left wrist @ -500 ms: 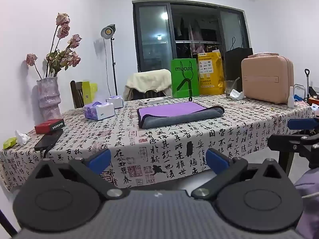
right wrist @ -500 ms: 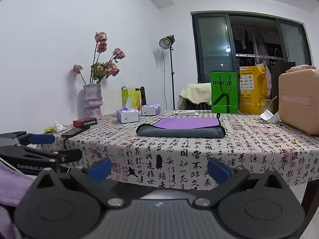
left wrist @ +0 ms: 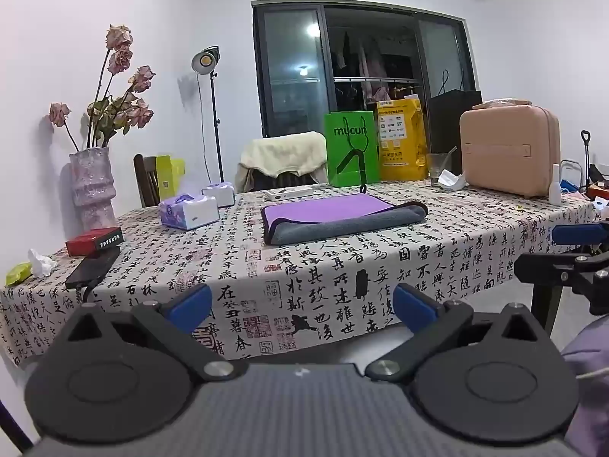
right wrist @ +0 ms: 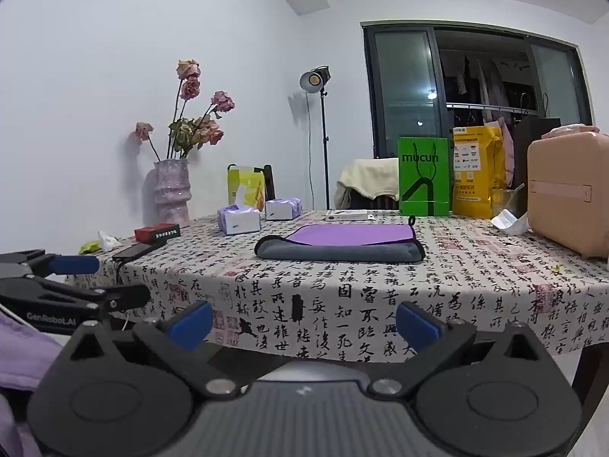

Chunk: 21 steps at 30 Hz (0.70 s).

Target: Fold towel

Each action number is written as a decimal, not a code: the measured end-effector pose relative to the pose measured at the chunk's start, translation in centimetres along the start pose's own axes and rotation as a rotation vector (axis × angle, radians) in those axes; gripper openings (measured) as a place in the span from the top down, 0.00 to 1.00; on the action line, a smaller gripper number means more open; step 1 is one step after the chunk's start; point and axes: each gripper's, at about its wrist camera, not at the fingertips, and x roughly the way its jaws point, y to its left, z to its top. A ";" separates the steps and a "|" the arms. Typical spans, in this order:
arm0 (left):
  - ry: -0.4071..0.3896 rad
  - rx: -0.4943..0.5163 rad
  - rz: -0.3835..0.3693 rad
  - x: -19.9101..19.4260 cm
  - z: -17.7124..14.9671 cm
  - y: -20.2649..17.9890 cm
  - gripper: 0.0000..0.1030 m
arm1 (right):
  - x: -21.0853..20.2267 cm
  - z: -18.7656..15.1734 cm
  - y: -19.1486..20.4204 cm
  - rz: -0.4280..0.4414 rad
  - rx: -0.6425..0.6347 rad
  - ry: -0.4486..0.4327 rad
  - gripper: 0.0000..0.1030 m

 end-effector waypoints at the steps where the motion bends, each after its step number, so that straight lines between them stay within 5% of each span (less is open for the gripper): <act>1: 0.000 0.000 0.001 0.0 0.0 0.0 0.00 | 0.0 0.0 -0.1 -0.004 0.002 0.000 0.00; 21: 0.001 -0.001 -0.002 0.7 0.2 0.0 0.00 | 0.0 0.1 -0.9 -0.034 -0.007 0.002 0.00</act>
